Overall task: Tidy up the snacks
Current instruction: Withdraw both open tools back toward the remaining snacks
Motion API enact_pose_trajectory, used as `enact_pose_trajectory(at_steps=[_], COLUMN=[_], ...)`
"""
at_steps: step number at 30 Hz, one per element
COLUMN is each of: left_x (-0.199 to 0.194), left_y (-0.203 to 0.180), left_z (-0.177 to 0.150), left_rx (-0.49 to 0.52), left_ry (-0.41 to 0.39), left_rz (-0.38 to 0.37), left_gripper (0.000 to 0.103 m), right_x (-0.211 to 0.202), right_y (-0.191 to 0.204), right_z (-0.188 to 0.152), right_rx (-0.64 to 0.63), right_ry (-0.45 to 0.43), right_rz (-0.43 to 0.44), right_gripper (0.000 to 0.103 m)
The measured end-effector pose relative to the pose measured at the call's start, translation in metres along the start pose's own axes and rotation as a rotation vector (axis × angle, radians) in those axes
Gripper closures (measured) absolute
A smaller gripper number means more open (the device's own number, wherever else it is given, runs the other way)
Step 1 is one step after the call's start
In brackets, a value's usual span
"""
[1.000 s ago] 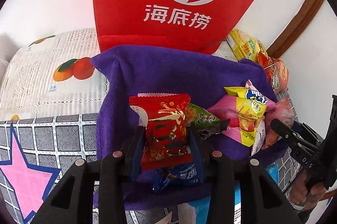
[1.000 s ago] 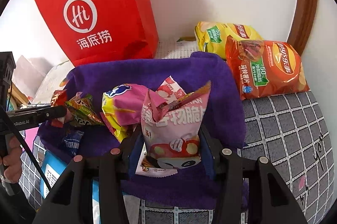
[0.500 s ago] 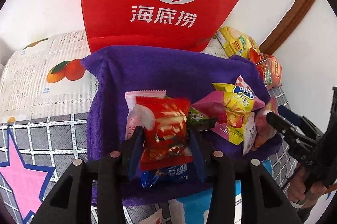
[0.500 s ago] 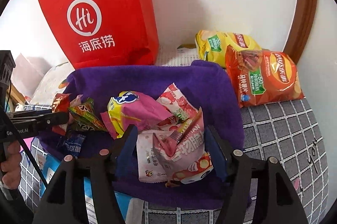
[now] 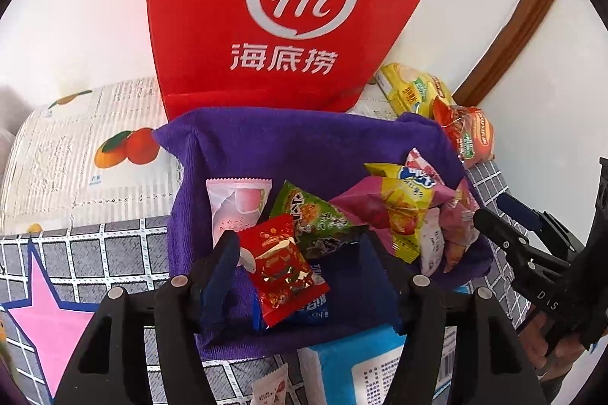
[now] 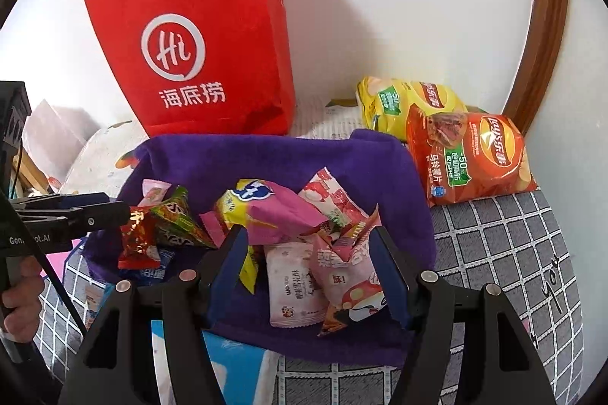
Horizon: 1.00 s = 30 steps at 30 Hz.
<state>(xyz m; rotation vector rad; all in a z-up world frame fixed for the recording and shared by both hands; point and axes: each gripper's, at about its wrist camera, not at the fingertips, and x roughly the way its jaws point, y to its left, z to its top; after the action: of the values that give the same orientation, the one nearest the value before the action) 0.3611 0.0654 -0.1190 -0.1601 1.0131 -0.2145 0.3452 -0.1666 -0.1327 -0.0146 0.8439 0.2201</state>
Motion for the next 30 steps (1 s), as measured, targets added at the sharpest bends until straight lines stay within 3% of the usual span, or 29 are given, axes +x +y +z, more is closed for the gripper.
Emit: enact_pose_trajectory(at_steps=[11, 21, 30], left_x=[-0.034, -0.064, -0.093], left_y=[-0.007, -0.011, -0.009], left_z=[0.001, 0.001, -0.041], left_rx=[0.063, 0.063, 0.081], left_ry=[-0.045, -0.085, -0.084], left_rz=[-0.012, -0.021, -0.006], left_gripper=[0.039, 0.039, 0.039], right_x=[-0.042, -0.081, -0.110], right_y=[0.016, 0.020, 0.029], right_z=[-0.008, -0.050, -0.077], right_rx=[0.021, 0.056, 0.099], right_ry=[-0.038, 0.000, 0.003], right_rz=[-0.024, -0.021, -0.024], right_gripper=[0.038, 0.038, 0.038])
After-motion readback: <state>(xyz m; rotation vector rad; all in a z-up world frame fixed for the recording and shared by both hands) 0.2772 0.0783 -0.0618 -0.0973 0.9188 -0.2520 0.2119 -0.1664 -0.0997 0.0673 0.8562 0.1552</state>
